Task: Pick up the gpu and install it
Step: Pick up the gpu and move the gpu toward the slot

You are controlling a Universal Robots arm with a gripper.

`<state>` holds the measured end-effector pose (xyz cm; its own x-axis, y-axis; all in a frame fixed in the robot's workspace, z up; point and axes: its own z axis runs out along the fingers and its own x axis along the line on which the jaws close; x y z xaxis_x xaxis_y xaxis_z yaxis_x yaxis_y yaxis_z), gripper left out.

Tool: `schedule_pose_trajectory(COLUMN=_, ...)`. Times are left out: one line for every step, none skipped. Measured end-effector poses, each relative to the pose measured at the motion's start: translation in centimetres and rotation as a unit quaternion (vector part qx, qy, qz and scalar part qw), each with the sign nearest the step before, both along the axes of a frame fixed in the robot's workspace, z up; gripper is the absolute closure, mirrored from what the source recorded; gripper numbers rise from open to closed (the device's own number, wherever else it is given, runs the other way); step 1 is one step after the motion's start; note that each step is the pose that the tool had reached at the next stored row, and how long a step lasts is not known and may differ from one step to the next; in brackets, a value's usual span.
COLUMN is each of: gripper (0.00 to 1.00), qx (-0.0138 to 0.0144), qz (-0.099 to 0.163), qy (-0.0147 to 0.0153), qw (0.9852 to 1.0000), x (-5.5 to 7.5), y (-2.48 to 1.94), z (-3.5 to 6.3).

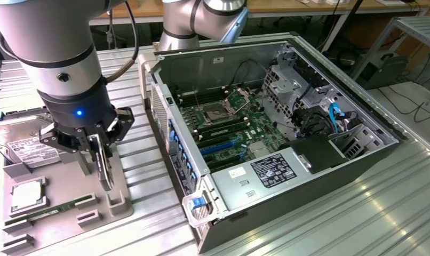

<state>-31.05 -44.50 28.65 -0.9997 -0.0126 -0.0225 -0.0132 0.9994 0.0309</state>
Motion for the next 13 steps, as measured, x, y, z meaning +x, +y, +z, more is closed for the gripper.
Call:
schedule_pose_trajectory(gripper=0.72, qx=0.0, qz=0.0, qy=0.0, qw=1.0, x=0.0, y=0.0, z=0.12)
schedule_pose_trajectory(gripper=0.72, qx=0.0, qz=0.0, qy=0.0, qw=1.0, x=0.0, y=0.0, z=0.23)
schedule_pose_trajectory(gripper=0.72, qx=0.0, qz=0.0, qy=0.0, qw=1.0, x=0.0, y=0.0, z=0.28)
schedule_pose_trajectory(gripper=0.72, qx=0.0, qz=0.0, qy=0.0, qw=1.0, x=0.0, y=0.0, z=0.31)
schedule_pose_trajectory(gripper=0.72, qx=-0.0004, qz=0.0, qy=0.0, qw=1.0, x=0.0, y=0.0, z=0.35)
schedule_pose_trajectory(gripper=0.72, qx=-0.002, qz=0.0, qy=-0.0001, qw=1.0, x=0.0, y=0.0, z=0.38)
schedule_pose_trajectory(gripper=0.72, qx=-0.0046, qz=0.0, qy=0.0001, qw=1.0, x=0.0, y=0.0, z=0.44)
schedule_pose_trajectory(gripper=0.72, qx=-0.0067, qz=0.0, qy=0.0, qw=1.0, x=0.0, y=0.0, z=0.48)
schedule_pose_trajectory(gripper=0.72, qx=-0.0082, qz=0.0, qy=0.0, qw=1.0, x=0.0, y=-0.01, z=0.56)
schedule_pose_trajectory(gripper=0.72, qx=-0.0088, qz=0.0, qy=0.0001, qw=1.0, x=0.0, y=-0.01, z=0.7)
schedule_pose_trajectory(gripper=0.72, qx=-0.0092, qz=0.0, qy=0.0, qw=1.0, x=0.0, y=0.0, z=0.84)
schedule_pose_trajectory(gripper=0.72, qx=-0.0094, qz=0.0, qy=0.0, qw=1.0, x=0.0, y=0.0, z=0.99)
schedule_pose_trajectory(gripper=0.72, qx=-0.0095, qz=0.0, qy=0.0, qw=1.0, x=0.0, y=0.0, z=1.14)
